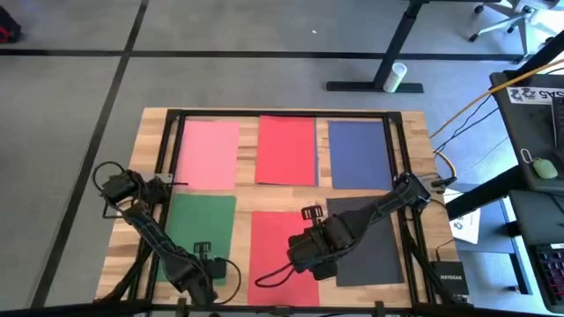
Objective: Organize paper
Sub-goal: Stack the green paper on top of the green paper, then stack the red paper on top of the red paper
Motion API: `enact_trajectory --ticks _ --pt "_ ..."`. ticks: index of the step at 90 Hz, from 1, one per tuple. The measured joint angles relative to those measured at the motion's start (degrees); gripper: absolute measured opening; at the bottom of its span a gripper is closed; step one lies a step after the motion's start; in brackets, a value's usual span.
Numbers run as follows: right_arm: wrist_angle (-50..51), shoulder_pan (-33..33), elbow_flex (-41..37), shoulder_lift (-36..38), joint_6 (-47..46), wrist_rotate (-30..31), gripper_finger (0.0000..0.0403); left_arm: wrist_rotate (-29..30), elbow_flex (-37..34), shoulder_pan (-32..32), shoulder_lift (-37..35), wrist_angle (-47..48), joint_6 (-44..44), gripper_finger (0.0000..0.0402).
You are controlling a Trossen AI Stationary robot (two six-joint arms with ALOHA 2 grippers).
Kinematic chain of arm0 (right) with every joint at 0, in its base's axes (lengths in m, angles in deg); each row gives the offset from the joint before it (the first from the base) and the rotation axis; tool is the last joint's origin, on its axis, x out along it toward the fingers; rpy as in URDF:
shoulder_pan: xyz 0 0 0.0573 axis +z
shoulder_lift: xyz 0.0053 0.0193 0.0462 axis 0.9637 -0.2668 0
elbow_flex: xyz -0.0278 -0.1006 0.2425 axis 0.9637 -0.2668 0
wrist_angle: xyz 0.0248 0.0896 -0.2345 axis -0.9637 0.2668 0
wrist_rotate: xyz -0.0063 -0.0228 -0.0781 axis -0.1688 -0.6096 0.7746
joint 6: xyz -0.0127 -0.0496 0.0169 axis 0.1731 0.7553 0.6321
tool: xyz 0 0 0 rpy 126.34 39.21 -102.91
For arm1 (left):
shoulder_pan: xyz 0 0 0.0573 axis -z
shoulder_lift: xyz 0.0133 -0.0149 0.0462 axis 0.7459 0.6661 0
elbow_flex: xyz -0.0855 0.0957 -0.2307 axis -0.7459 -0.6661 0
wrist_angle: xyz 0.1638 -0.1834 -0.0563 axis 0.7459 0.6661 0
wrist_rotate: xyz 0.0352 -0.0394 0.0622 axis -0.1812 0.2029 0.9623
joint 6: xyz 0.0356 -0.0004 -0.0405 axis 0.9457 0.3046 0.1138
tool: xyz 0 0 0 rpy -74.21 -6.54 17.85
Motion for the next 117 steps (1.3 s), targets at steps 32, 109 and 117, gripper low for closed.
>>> enact_trajectory --ticks 32,109,117 --pt "-0.2 0.0 0.0 0.0 0.0 0.4 0.0000 0.3 0.0 0.0 0.0 -0.6 0.3 0.0000" --pt "1.5 5.0 -0.6 0.0 -4.1 14.9 0.0000 19.5 7.4 -14.4 -0.3 10.9 22.0 0.0000" --pt "1.5 4.4 -2.8 0.2 -3.8 17.4 0.0000 20.1 7.2 -15.0 -1.4 9.0 23.9 0.0000"
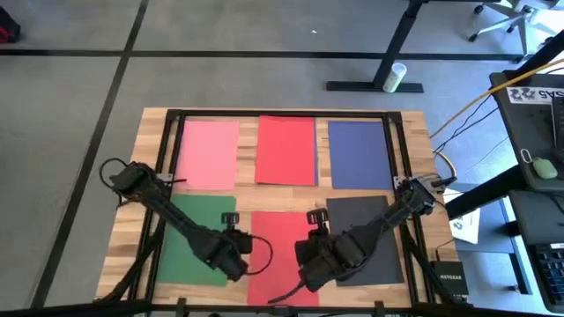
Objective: Organize paper
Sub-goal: Stack the red paper on top of the red paper
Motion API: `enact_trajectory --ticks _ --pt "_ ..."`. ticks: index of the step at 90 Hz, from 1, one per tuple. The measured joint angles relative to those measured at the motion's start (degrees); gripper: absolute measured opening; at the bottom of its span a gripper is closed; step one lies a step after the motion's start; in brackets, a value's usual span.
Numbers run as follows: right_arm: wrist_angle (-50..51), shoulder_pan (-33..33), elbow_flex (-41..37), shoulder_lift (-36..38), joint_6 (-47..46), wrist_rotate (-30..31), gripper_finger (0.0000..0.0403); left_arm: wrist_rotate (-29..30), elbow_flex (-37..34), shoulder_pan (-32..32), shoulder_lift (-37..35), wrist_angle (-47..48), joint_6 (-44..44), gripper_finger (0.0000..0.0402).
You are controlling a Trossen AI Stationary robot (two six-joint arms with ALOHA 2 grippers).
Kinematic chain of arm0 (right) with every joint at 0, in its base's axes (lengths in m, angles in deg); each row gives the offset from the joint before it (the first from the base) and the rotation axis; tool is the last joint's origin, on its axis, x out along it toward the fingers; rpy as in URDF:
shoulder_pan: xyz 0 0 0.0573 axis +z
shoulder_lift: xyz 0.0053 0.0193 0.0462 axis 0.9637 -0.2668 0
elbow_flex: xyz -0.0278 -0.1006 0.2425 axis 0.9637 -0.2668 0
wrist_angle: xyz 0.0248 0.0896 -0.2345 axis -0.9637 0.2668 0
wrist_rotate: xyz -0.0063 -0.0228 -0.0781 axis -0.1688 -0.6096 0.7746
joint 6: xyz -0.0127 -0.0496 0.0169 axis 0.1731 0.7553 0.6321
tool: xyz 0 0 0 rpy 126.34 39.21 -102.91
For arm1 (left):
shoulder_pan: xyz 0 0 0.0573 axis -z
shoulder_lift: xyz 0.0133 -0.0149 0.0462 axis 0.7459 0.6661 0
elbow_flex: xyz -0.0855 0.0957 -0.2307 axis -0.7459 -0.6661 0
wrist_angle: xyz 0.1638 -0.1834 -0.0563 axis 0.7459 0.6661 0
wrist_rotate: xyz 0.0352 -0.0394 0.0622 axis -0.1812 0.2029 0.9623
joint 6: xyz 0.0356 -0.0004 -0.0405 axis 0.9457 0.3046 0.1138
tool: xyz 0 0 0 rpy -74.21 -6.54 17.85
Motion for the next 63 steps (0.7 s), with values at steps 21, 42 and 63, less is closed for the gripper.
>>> enact_trajectory --ticks 21,42,63 --pt "-12.3 -3.0 -16.1 7.3 2.5 -1.2 0.0000 0.2 -5.8 0.8 -7.5 -13.7 5.2 0.0000" --pt "-44.1 -6.4 -45.1 23.7 6.6 -8.3 0.0000 -0.9 -15.0 -2.4 -16.1 -25.5 10.4 0.0000" --pt "-75.1 -12.5 -74.2 40.2 6.6 -8.5 0.0000 -7.4 -20.4 -12.8 -20.9 -27.1 15.7 0.0000"
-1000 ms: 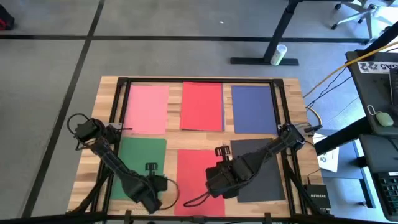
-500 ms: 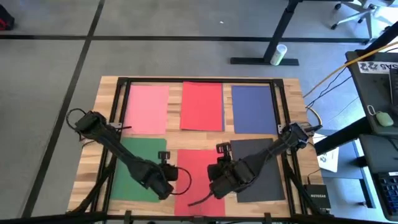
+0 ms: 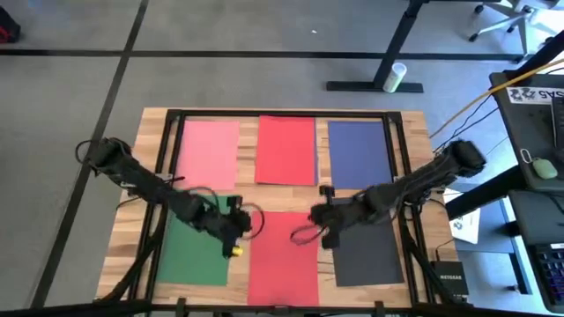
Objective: Organize paper
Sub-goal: Stack the red paper on top of the red paper
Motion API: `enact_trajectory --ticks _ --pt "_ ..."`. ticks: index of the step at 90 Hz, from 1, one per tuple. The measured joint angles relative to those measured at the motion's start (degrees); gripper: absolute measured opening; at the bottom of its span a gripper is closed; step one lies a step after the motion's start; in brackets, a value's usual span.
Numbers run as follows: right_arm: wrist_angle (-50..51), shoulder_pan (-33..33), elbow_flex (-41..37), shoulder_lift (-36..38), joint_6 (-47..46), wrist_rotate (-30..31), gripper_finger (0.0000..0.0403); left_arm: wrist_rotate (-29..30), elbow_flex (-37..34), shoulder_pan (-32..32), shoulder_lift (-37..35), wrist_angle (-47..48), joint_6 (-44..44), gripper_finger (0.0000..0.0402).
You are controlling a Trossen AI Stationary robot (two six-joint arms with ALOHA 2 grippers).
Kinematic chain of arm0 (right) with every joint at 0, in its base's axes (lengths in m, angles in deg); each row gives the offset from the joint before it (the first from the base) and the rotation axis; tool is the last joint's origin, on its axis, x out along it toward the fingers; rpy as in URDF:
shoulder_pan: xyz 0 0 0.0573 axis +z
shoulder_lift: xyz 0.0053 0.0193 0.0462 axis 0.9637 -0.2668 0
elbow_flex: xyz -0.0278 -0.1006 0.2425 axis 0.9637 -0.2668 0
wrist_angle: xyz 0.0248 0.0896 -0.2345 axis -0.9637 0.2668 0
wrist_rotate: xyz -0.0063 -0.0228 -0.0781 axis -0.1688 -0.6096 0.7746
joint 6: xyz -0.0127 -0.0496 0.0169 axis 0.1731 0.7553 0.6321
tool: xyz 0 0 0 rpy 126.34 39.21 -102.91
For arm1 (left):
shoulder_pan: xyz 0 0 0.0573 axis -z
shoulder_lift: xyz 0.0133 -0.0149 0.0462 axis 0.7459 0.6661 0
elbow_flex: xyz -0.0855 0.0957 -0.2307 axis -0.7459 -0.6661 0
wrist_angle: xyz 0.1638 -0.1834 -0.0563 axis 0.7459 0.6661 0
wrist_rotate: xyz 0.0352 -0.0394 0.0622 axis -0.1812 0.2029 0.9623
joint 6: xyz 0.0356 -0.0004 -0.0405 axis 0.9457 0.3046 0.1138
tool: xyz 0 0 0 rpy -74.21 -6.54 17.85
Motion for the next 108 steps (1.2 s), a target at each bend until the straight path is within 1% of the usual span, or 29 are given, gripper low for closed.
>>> enact_trajectory --ticks 8,15,31,43,55,65,78,90,108 --pt "-7.7 -2.5 -7.0 3.3 -0.4 -0.1 0.0000 -0.2 0.0 -4.2 -0.2 1.2 3.7 0.0000" --pt "-9.5 -5.1 -10.1 4.7 -1.8 0.2 0.0000 -0.3 0.0 -7.7 -0.2 1.7 8.8 0.0000" --pt "-8.8 -10.7 -12.3 4.6 -5.2 5.8 0.0001 -0.2 0.0 -15.2 -0.2 2.2 16.0 0.0002" --pt "-8.8 -13.5 -12.5 4.4 -4.9 6.1 0.0001 -0.2 0.0 -19.0 0.2 2.8 17.3 0.0020" --pt "-8.8 -14.8 -12.5 4.4 -3.9 6.1 0.0001 -0.6 0.0 -21.1 1.5 2.5 19.1 0.0051" --pt "-8.8 -15.0 -12.5 4.4 -2.7 6.1 0.0001 -1.5 0.0 -22.0 4.5 2.6 21.0 0.0080" --pt "-8.7 -15.0 -12.5 4.4 -1.4 6.1 0.0001 -0.6 0.0 -22.7 8.5 2.2 23.5 0.0117" --pt "-8.6 -15.0 -12.5 4.4 -1.3 6.6 0.0001 0.9 0.0 -23.7 11.0 0.5 23.4 0.0148" --pt "-8.6 -15.0 -12.5 4.4 -1.1 8.6 0.0001 1.1 0.0 -25.4 12.6 -2.1 21.8 0.0183"
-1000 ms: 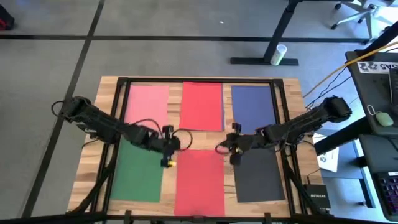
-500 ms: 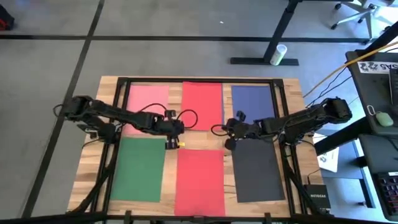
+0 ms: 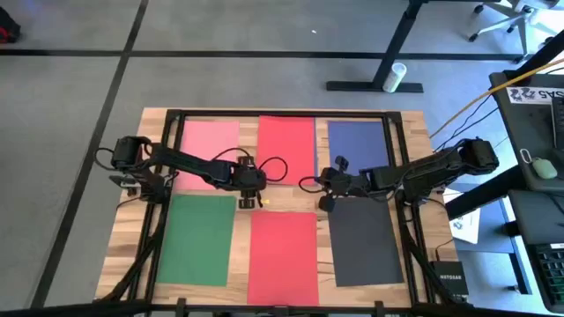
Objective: Organize paper
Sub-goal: Stack the red paper on top of the red paper
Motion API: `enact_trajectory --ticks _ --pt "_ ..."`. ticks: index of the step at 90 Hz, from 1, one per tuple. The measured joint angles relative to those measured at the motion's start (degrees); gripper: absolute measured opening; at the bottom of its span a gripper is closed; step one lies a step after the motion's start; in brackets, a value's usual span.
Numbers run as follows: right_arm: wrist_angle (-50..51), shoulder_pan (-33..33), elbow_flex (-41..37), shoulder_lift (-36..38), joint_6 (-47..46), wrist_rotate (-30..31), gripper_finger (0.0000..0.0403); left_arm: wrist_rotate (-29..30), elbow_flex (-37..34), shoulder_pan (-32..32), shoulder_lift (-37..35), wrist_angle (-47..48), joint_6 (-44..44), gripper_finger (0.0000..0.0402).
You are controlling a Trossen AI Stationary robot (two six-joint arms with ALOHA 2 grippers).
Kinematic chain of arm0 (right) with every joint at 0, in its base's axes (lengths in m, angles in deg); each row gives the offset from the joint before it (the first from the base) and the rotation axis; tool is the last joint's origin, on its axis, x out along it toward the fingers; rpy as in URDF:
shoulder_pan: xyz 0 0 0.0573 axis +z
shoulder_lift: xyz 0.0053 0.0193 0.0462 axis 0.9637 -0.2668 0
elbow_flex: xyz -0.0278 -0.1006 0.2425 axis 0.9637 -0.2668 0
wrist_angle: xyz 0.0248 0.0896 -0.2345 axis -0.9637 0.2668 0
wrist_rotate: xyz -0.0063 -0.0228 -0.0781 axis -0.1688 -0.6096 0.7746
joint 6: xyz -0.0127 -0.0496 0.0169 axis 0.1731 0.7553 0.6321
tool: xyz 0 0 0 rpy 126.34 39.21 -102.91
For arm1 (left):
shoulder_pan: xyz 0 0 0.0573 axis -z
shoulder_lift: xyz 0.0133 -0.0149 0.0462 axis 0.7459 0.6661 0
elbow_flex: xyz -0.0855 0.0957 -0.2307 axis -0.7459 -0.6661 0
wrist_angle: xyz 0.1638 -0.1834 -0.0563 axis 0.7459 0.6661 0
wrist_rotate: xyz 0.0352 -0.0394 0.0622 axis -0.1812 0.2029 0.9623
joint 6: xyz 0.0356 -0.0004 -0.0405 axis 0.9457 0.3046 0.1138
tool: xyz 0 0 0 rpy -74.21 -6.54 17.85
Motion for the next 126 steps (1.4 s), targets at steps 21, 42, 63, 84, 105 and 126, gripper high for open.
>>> enact_trajectory --ticks 21,42,63,84,105,126 --pt "0.4 0.0 0.0 0.0 0.0 0.1 0.0001 0.2 0.0 -1.4 3.3 -0.2 1.1 0.0194" --pt "1.2 0.0 0.0 0.0 0.0 0.6 0.0001 6.5 0.1 -1.8 3.8 -0.1 2.3 0.0169" --pt "1.2 0.0 0.0 0.0 0.0 1.5 0.0001 7.7 0.0 -1.8 3.7 2.2 6.0 0.0029" --pt "1.2 0.1 0.0 0.0 0.0 1.5 0.0001 7.3 0.0 -0.4 3.5 3.4 6.5 0.0001" --pt "2.1 0.1 0.0 0.0 0.0 1.4 0.0001 5.1 5.0 6.2 2.5 11.9 0.6 0.0000" --pt "3.4 0.1 0.0 0.0 0.0 1.3 0.0001 2.9 11.4 16.6 0.7 16.4 -8.9 0.0000"
